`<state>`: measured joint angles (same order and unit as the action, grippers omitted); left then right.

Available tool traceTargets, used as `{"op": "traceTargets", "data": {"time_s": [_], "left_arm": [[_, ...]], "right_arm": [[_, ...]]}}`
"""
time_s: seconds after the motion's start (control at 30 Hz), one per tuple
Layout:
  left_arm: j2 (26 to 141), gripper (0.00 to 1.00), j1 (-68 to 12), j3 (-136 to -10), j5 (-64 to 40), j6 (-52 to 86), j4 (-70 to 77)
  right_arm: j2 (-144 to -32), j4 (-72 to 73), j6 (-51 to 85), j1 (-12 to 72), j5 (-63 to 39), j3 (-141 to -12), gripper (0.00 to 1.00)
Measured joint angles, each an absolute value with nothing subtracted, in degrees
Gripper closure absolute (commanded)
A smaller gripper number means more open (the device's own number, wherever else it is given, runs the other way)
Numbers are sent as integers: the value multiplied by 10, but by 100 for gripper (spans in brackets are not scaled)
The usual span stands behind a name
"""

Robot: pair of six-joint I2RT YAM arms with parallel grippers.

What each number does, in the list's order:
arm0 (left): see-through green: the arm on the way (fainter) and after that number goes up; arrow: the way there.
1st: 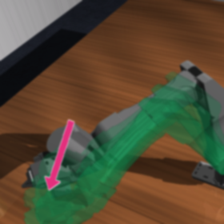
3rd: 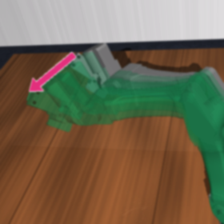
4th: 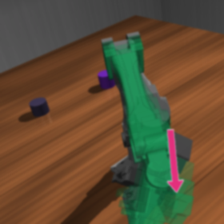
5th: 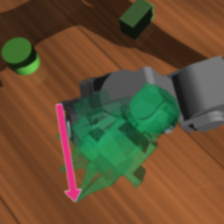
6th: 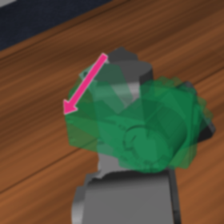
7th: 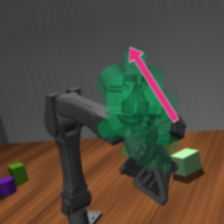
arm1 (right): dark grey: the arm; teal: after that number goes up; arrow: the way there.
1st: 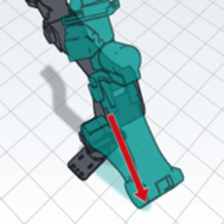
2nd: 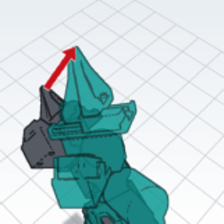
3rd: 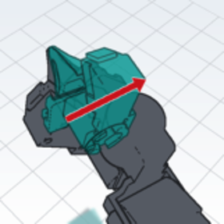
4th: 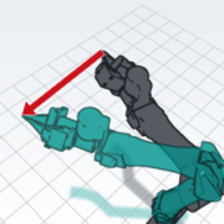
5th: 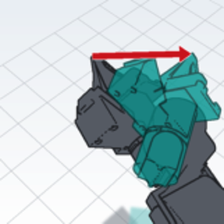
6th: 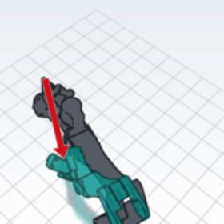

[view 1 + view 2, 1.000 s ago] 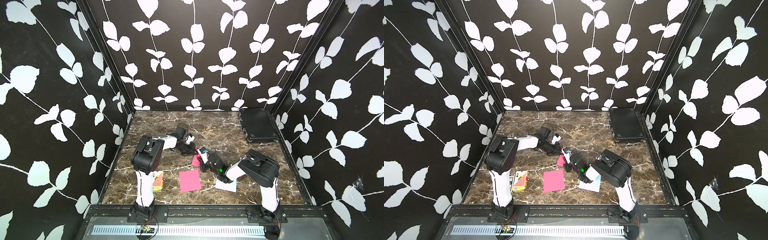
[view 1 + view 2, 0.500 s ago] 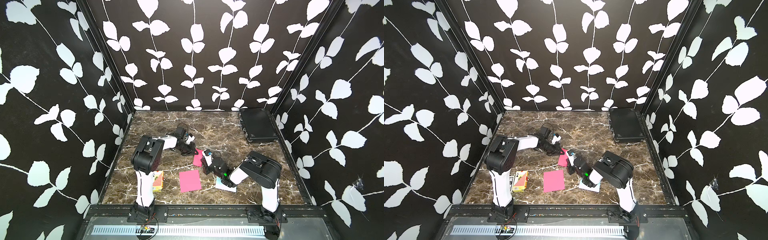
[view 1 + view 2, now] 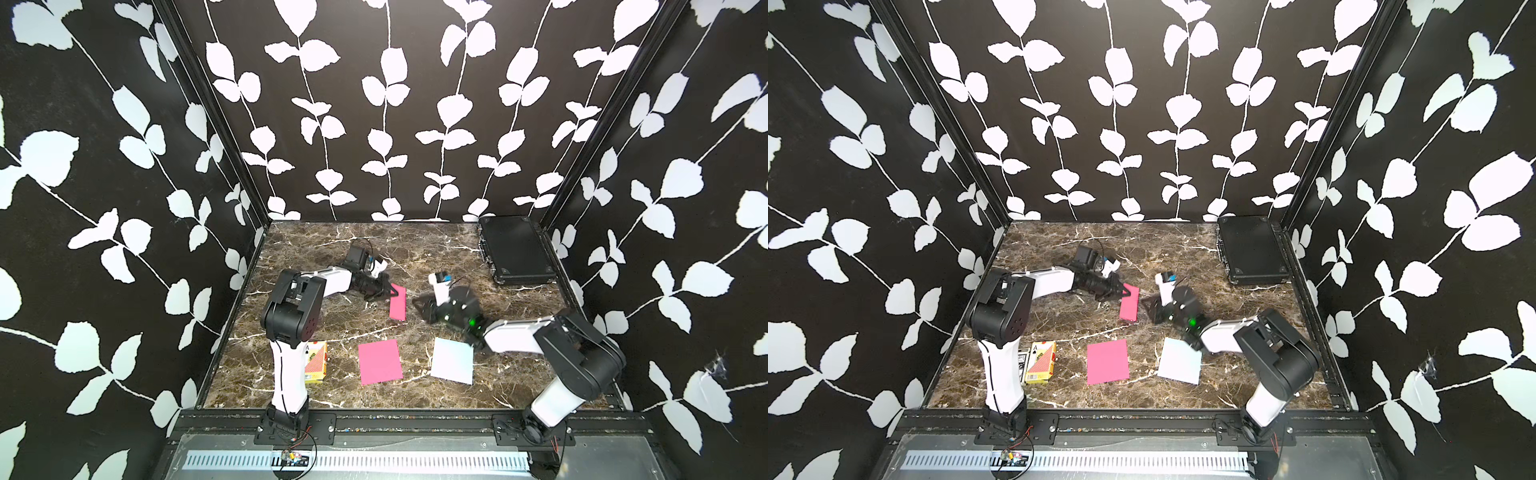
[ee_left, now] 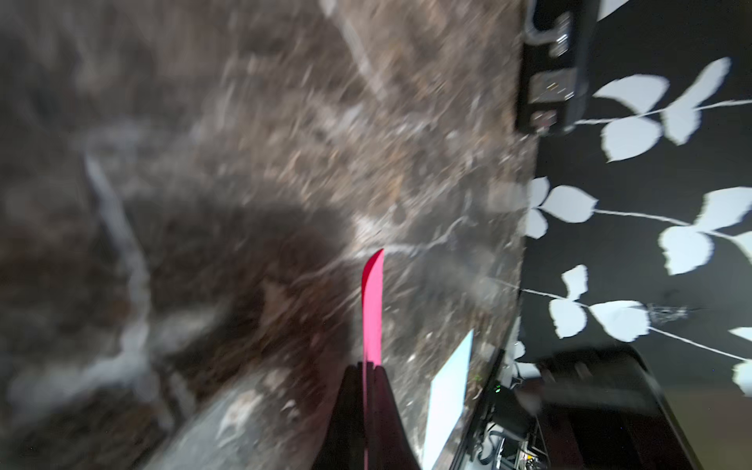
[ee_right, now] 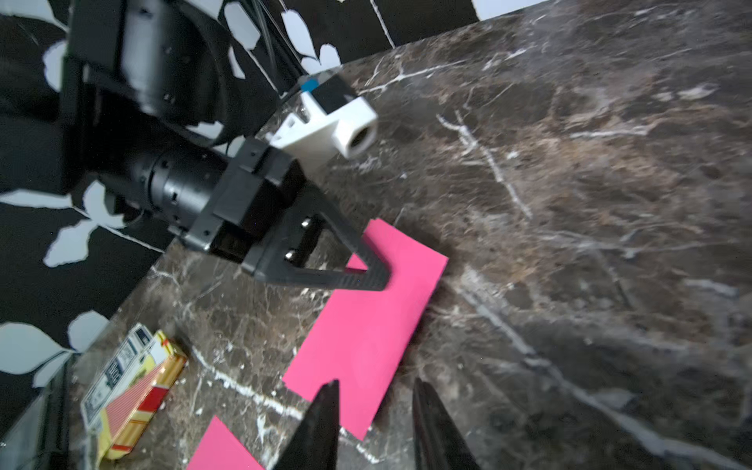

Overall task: Fold the square paper along the opposite sides
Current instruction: Smooth out the paper at the center of the board.

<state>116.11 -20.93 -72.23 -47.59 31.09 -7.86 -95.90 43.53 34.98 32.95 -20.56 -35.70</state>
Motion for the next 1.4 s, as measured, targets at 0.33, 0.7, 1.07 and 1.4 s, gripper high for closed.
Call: {"op": "traceTargets", "data": {"time_s": [0.33, 0.7, 1.07, 1.4], "left_arm": [[1151, 100, -192, -729, -531, 392, 45], [1138, 100, -192, -721, -547, 425, 91], [1129, 69, -192, -703, -540, 421, 94], [1062, 27, -178, -677, -473, 377, 48]], "right_arm": [[-1046, 430, 550, 274, -403, -436, 48], [-1082, 456, 617, 274, -452, -464, 82], [-1079, 446, 609, 273, -452, -464, 100], [-1072, 272, 487, 257, -435, -528, 100]]}}
